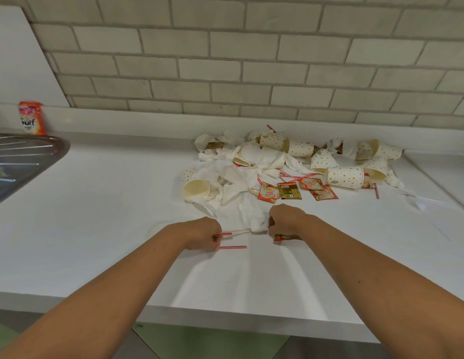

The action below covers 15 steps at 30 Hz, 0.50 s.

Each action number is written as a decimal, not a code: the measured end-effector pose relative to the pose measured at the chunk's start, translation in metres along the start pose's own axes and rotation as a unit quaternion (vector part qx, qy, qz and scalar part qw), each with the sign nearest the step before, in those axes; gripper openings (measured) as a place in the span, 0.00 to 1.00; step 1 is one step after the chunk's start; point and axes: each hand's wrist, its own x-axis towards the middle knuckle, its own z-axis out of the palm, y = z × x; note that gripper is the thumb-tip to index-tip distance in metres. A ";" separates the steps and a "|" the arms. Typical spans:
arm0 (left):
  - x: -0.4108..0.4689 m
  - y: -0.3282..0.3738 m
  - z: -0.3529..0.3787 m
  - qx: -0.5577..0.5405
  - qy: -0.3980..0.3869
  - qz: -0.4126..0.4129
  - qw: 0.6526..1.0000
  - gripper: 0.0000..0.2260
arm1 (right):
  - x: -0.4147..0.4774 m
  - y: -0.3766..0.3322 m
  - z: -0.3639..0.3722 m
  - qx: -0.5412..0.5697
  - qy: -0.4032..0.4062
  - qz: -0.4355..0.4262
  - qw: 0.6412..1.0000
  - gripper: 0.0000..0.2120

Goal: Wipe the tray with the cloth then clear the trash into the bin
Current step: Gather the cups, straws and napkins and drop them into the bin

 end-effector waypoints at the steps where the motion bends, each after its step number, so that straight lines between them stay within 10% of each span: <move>1: 0.000 0.000 0.000 0.014 -0.007 -0.006 1.000 0.07 | -0.002 0.003 0.001 0.004 -0.005 0.005 1.000 0.09; 15: -0.004 0.028 0.008 0.014 0.039 -0.039 0.998 0.07 | -0.034 0.049 0.016 0.035 0.017 0.060 0.997 0.06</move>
